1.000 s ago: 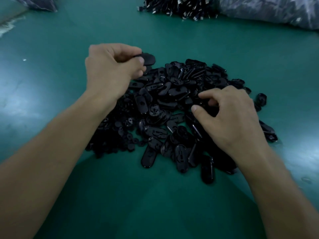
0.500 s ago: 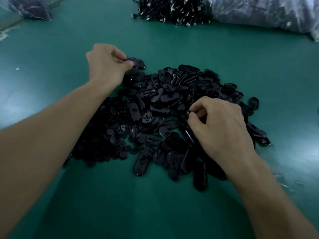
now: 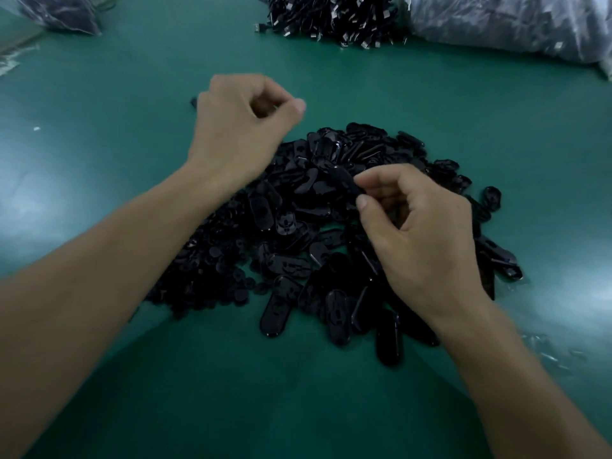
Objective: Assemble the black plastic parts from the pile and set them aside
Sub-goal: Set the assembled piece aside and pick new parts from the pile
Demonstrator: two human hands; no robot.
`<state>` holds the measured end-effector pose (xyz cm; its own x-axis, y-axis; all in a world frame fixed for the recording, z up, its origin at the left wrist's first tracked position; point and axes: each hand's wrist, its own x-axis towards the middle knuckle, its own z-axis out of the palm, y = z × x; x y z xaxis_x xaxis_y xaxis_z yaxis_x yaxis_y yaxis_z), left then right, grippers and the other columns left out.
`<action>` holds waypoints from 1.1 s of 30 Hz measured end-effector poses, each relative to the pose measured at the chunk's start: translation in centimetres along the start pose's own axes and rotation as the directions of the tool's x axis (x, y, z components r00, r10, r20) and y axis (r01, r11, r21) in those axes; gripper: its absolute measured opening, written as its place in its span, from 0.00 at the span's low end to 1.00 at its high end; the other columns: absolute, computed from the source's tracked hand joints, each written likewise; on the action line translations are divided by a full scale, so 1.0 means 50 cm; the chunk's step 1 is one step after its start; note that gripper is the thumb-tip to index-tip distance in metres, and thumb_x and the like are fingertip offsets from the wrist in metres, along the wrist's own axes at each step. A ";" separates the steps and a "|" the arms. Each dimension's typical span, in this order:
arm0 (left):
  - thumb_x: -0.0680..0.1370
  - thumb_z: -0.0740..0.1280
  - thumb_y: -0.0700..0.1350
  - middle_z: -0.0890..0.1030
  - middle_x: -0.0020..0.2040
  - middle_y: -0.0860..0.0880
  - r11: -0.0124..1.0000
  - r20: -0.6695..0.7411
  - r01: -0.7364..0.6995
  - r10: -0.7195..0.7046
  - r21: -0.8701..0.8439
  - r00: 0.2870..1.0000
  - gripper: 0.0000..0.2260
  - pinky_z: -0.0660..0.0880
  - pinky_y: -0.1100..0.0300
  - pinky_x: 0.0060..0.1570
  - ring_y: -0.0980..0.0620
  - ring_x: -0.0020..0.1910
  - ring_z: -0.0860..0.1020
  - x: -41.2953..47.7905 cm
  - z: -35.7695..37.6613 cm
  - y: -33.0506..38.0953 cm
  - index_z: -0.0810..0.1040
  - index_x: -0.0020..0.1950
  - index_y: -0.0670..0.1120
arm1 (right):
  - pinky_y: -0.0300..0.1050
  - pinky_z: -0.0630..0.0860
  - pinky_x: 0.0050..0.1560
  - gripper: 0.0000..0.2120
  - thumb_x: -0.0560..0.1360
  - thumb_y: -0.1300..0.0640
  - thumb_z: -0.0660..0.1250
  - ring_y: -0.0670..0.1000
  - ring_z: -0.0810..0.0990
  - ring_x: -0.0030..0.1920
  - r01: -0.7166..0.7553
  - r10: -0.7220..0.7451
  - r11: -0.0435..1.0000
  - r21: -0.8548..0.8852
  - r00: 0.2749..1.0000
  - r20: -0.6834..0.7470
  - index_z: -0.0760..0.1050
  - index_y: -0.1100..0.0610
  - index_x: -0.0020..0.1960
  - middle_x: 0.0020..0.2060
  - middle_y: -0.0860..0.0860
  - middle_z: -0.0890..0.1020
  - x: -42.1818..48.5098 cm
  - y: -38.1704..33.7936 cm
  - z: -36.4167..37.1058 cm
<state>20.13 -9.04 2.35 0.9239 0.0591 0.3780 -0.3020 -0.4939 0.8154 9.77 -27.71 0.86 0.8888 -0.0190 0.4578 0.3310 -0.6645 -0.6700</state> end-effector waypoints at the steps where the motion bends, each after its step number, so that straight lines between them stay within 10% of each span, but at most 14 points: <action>1: 0.77 0.72 0.52 0.83 0.33 0.56 0.998 0.072 0.008 -0.004 -0.063 0.997 0.06 0.72 0.71 0.32 0.63 0.30 0.77 -0.016 -0.001 0.013 0.83 0.40 0.54 | 0.30 0.76 0.48 0.10 0.78 0.61 0.69 0.38 0.80 0.46 -0.007 0.007 0.999 0.052 1.000 0.004 0.79 0.48 0.55 0.43 0.37 0.80 0.001 -0.001 0.001; 15: 0.75 0.69 0.49 0.83 0.35 0.50 0.884 0.422 0.241 -0.056 -0.401 0.905 0.07 0.65 0.68 0.26 0.57 0.30 0.68 -0.114 -0.022 0.023 0.86 0.39 0.54 | 0.33 0.77 0.44 0.12 0.75 0.66 0.72 0.41 0.82 0.39 -0.159 0.093 0.845 0.510 0.984 0.154 0.83 0.49 0.47 0.38 0.45 0.86 0.014 -0.003 -0.013; 33: 0.77 0.72 0.42 0.86 0.38 0.47 0.884 0.252 0.257 -0.166 -0.391 0.953 0.07 0.70 0.68 0.26 0.59 0.28 0.76 -0.101 -0.034 0.009 0.85 0.40 0.51 | 0.30 0.75 0.40 0.10 0.76 0.60 0.73 0.42 0.82 0.39 -0.109 0.099 0.956 0.273 0.994 0.050 0.81 0.44 0.47 0.40 0.39 0.85 0.005 0.005 0.004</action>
<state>14.94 -8.09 1.56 0.9902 -0.0804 0.1146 -0.1211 -0.0817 0.9893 10.13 -27.71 0.68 0.9319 -0.0472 0.3598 0.3064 -0.4287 -0.8499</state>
